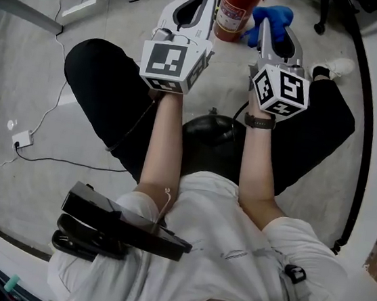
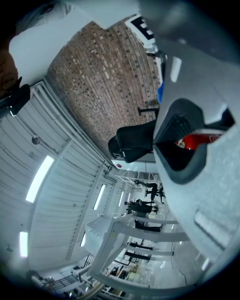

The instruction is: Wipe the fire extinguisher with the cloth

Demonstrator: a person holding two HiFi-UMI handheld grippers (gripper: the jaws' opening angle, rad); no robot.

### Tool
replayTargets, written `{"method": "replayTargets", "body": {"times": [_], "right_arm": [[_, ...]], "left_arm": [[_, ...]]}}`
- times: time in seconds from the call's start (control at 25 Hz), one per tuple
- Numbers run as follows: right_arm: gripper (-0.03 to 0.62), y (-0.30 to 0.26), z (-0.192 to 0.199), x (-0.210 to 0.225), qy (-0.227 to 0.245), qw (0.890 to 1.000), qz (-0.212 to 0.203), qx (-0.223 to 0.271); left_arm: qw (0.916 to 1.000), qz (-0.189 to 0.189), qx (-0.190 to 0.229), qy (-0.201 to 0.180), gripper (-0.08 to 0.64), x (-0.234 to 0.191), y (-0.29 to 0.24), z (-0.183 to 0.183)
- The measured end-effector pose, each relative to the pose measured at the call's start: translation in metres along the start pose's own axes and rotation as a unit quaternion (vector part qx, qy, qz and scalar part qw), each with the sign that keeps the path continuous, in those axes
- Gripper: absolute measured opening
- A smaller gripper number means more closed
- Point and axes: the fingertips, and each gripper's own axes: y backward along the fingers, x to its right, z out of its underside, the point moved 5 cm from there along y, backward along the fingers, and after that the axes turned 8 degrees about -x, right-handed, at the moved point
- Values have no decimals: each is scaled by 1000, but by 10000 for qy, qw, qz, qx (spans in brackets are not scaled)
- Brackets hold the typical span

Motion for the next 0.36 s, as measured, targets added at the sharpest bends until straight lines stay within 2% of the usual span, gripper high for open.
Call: {"method": "replayTargets", "body": {"times": [0.36], "right_arm": [[84, -4, 6, 1, -50, 9999, -16, -110]], "left_arm": [[9997, -19, -190, 145, 1, -7, 0, 8]]}}
